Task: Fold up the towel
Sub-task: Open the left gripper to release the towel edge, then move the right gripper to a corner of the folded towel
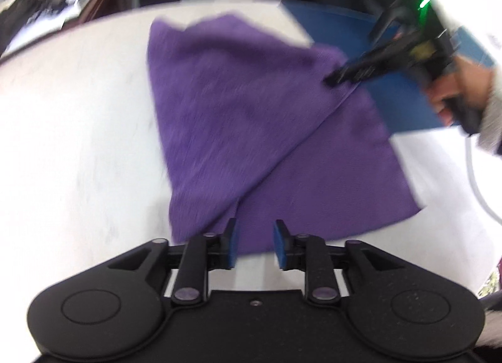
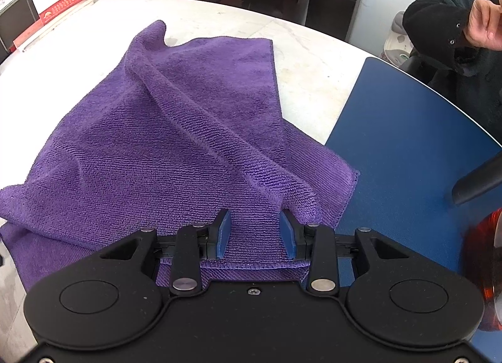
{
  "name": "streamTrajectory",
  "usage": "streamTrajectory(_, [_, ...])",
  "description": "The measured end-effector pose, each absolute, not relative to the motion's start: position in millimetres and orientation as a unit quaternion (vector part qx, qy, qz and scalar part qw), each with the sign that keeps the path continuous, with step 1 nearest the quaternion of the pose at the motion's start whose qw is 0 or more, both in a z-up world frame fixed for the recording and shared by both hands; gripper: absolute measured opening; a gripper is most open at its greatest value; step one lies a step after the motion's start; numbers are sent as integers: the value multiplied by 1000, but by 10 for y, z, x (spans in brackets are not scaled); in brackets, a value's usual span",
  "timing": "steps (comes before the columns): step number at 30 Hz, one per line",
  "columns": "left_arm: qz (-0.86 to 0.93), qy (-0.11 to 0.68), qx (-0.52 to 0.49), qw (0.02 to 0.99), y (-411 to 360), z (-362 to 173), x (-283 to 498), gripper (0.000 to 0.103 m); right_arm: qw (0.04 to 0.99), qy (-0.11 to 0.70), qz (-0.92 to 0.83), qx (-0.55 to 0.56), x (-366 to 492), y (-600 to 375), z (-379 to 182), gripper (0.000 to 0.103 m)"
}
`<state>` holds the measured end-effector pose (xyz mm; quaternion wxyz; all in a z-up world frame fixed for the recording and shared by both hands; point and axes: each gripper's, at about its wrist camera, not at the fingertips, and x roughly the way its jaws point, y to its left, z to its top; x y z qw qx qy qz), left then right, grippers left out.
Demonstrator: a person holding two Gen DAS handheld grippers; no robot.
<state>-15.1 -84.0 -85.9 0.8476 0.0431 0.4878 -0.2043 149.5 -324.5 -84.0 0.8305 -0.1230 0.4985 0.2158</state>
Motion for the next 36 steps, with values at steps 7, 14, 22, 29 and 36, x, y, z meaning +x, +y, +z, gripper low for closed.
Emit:
streamTrajectory(7, [-221,475,55,850,-1013,-1078,214,39,825,509,208,-129,1539,-3207,-844,34])
streamTrajectory(14, [-250,487,74,834,-1013,-1293,272,39,823,506,208,-152,1574,-3135,-669,34])
streamTrajectory(22, [-273,478,66,832,-921,-1303,235,41,858,432,231,-156,1951,-2581,192,58])
streamTrajectory(29, [-288,473,67,830,-910,-1313,196,44,858,473,173,-100,2991,-2388,-242,55])
streamTrajectory(36, [-294,473,67,828,-911,-1314,199,45,841,519,142,-56,3432,-2354,-751,51])
